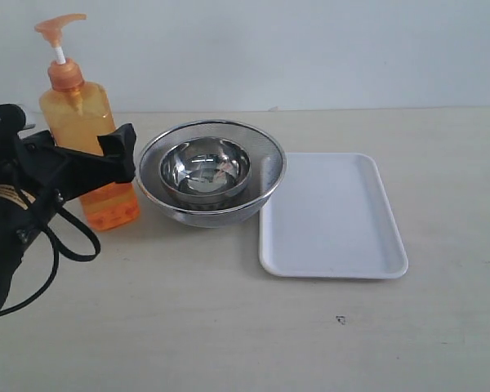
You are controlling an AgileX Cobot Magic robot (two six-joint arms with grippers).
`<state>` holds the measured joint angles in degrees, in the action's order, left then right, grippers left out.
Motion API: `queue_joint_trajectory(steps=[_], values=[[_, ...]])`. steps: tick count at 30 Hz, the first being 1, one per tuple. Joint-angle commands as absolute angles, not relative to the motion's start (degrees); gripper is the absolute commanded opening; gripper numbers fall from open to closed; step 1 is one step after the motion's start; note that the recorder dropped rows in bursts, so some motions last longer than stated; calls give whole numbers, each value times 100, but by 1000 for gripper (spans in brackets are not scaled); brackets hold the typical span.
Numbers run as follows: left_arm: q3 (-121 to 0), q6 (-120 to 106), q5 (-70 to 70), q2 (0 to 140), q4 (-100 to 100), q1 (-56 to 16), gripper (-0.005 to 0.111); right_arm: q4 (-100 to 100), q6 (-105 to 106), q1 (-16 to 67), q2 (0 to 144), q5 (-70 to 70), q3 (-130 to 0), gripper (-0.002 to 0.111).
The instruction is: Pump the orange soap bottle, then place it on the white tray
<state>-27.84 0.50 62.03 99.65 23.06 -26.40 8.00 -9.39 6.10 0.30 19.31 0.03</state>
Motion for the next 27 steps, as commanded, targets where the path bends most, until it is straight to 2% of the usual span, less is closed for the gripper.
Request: queue_joint_trajectory(steps=[1,19,27], values=[[-2959,43,6268,10047,2309,-2652,109,807,-910,582,0,1906,0,0],[-3136,-530,6509,10444,3530,-2489,109,807,-910,582,0,1906,0,0],[-3071,-1122,5949,10323,4221,-2388,109,807,-910,582,0,1906,0,0]])
